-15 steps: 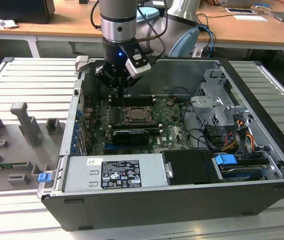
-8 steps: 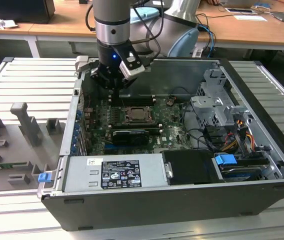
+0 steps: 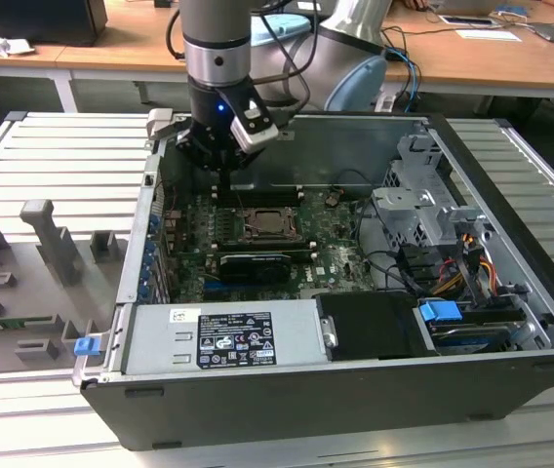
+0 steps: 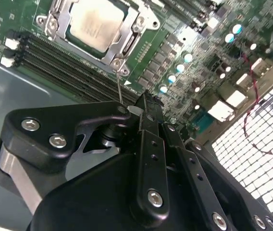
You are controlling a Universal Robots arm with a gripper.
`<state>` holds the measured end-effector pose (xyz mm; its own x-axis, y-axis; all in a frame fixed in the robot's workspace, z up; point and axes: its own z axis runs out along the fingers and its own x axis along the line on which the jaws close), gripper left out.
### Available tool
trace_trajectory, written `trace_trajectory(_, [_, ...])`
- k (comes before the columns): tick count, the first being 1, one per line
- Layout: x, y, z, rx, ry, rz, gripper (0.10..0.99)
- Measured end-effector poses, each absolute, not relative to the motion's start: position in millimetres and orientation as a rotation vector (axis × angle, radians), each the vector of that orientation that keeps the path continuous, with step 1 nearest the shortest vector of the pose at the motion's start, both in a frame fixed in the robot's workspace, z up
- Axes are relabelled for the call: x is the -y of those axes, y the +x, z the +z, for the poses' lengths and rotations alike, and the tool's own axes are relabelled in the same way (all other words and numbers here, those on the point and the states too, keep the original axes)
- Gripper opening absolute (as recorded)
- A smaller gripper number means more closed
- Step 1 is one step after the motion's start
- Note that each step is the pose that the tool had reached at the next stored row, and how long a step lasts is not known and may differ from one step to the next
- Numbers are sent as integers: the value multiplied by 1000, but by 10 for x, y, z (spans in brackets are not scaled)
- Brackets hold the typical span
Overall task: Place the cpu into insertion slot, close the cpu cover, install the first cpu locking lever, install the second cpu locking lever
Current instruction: 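Install the first cpu locking lever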
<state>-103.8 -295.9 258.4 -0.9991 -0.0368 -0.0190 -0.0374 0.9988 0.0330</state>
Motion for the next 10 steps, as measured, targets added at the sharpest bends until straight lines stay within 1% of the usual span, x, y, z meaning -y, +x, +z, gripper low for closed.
trace_trajectory(10, [2869, -951, 2579, -3122, -58, 52, 106])
